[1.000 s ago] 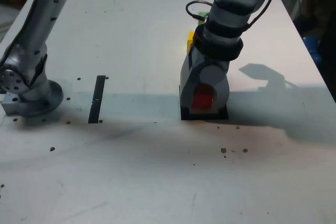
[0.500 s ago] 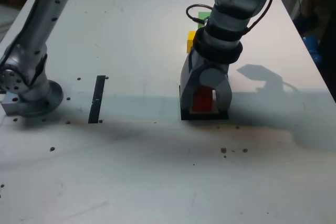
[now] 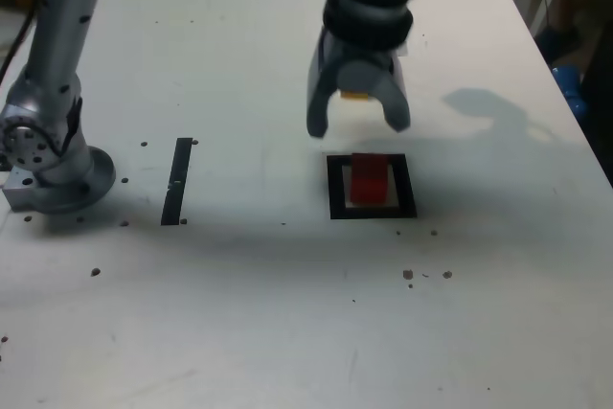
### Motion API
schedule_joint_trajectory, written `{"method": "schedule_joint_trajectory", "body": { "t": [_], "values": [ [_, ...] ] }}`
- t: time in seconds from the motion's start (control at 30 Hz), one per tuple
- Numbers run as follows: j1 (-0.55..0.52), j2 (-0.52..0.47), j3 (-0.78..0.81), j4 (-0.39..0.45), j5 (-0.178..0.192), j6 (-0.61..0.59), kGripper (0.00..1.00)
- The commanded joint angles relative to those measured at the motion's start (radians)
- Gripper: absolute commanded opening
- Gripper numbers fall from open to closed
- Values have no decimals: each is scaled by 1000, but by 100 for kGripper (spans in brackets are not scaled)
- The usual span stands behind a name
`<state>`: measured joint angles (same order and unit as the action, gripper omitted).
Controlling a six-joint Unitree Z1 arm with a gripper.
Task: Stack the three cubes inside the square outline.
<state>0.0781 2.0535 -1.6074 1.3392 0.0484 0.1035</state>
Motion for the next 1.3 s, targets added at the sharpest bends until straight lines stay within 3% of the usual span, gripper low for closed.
{"method": "schedule_joint_trajectory", "body": {
  "t": [0.0,0.23,0.5,0.87,1.03,1.27],
  "values": [
    [27,-15,-4,8,6,32,99],
    [146,-13,-13,13,19,177,99],
    [248,38,-40,1,66,306,98],
    [285,147,-117,-4,81,357,90],
    [287,177,-137,-10,83,352,76],
    [287,178,-138,-31,111,329,38]
  ]
}}
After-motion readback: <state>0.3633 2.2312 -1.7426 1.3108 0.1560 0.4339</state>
